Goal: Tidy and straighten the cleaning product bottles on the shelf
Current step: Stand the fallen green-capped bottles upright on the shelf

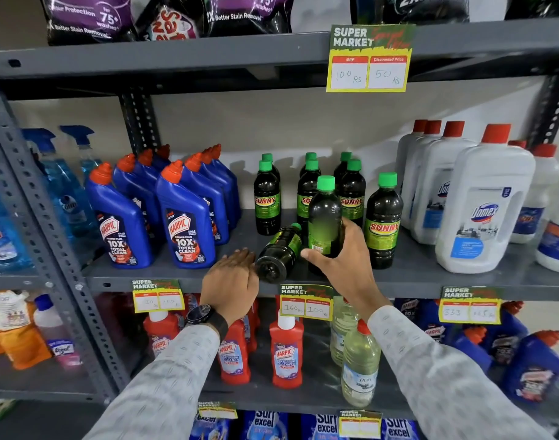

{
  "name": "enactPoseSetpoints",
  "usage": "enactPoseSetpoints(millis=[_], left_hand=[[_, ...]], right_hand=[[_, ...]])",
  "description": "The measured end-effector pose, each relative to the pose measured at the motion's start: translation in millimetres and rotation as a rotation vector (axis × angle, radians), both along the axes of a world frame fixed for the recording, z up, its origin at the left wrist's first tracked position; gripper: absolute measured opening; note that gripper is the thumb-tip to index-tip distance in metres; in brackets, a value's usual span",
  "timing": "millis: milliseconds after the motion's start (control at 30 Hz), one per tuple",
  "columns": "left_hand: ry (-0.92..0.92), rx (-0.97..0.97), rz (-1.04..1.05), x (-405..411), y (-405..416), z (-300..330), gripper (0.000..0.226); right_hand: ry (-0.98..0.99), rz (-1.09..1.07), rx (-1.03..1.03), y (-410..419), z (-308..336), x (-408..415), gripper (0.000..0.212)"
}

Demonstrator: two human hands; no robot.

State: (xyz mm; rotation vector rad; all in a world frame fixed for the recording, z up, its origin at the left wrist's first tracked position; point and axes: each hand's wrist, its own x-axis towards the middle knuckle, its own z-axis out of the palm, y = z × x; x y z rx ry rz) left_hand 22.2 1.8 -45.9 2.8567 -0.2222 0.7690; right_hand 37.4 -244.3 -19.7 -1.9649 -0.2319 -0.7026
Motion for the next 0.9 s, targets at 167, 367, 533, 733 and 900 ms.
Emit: enactPoseSetpoints(millis=[167, 367, 533, 733, 900], left_hand=[[0.001, 0.002, 0.004, 0.6, -0.1, -0.5, 0.047], [-0.003, -0.003, 0.000, -2.2, -1.0, 1.9, 0.048], [-0.005, -0.006, -0.008, -3.4, -1.6, 3.3, 0.048], [-0.003, -0.008, 0.000, -4.8, -3.2, 4.1, 0.055], [-0.004, -0.014, 0.002, -3.2, -2.0, 3.1, 0.047]], right_hand=[[-0.003, 0.004, 0.009, -2.7, -3.6, 4.2, 0.074], [0.016, 0.010, 0.031, -4.0, -1.5, 6.5, 0.085], [-0.019, 0.000, 0.019, -2.5, -6.1, 9.5, 0.074], [0.011, 0.035, 0.012, -4.9, -5.1, 8.5, 0.073], [-0.039, -0.023, -0.014, -1.5, -4.2, 6.7, 0.076]])
